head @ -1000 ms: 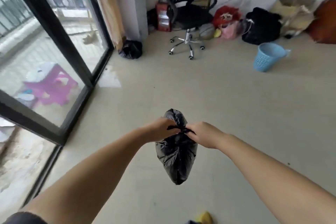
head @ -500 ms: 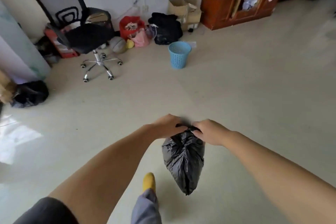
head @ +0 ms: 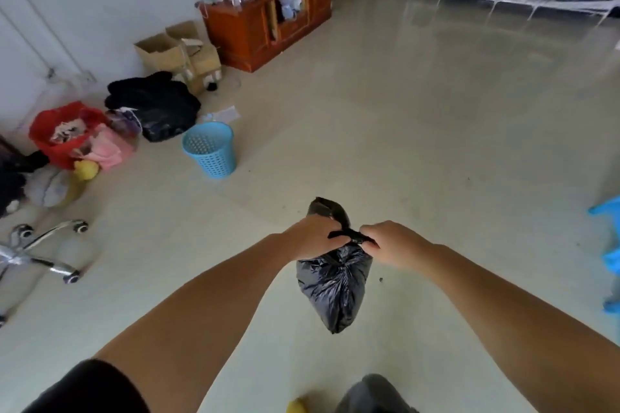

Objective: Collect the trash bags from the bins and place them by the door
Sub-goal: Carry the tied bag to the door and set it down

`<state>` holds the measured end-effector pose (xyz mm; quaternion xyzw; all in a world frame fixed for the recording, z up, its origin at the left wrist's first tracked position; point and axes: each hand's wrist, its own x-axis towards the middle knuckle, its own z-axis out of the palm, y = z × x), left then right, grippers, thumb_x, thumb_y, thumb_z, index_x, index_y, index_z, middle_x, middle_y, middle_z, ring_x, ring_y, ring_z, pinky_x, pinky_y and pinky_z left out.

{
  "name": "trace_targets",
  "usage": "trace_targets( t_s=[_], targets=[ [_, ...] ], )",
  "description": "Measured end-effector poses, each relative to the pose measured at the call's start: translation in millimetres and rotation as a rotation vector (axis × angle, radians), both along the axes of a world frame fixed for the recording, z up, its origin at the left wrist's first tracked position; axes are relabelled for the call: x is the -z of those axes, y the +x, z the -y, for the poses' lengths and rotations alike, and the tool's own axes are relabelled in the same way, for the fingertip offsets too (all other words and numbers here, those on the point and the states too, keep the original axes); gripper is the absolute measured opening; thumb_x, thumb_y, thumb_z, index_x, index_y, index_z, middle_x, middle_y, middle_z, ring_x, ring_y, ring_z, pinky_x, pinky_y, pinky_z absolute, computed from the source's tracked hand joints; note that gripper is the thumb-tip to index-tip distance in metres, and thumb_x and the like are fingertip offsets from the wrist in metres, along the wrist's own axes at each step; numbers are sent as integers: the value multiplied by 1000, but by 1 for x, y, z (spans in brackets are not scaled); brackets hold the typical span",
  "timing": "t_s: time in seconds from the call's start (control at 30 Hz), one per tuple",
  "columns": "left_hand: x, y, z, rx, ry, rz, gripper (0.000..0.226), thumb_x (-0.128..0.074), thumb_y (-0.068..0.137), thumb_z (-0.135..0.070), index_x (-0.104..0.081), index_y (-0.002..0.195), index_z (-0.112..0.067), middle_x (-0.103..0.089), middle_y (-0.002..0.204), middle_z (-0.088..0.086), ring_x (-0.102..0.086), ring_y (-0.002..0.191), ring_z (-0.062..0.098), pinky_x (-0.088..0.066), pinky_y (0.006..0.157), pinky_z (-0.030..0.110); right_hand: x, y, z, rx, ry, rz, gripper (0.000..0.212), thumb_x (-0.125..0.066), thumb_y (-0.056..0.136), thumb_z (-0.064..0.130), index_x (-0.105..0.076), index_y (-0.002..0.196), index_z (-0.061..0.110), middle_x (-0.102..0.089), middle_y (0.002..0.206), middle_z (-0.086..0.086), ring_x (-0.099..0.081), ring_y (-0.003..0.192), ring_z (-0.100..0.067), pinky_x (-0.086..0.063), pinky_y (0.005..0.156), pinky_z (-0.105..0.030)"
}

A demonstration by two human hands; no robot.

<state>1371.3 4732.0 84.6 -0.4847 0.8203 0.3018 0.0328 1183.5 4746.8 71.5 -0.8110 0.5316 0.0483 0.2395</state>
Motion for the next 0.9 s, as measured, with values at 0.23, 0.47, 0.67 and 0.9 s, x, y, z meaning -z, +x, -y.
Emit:
trace_targets(
  t_s=[0.23, 0.47, 0.67, 0.9],
  targets=[
    [7, -53, 130, 162, -30, -1, 27, -46, 97, -28, -47, 73, -17, -43, 59, -5, -41, 53, 14, -33, 58, 31, 10, -50, 98, 160, -18, 77, 33, -46, 92, 19, -31, 63, 20, -37, 56, 2, -32, 50, -15, -21, 49, -29],
    [14, -138, 252, 173, 24, -53, 35, -45, 97, -28, -40, 64, -36, -46, 58, -9, -42, 50, 10, -33, 54, 28, 17, -135, 218, 131, -3, 48, 32, -46, 94, 25, -31, 66, 25, -41, 60, 4, -39, 52, -16, -25, 50, -29],
    [18, -193, 362, 173, 12, -12, 30, -45, 97, -31, -44, 73, -14, -38, 60, -5, -37, 52, 11, -27, 51, 25, 26, -190, 331, 165, 17, 13, 21, -46, 94, 26, -40, 78, 13, -46, 65, -4, -44, 58, -22, -29, 55, -31],
    [36, -244, 516, 182, -5, -22, 23, -47, 96, -27, -52, 80, -11, -41, 60, -6, -46, 64, 20, -29, 52, 26, 31, -239, 484, 187, 1, -14, 34, -46, 92, 20, -28, 63, 23, -38, 58, 2, -33, 50, -14, -22, 49, -27]
  ],
)
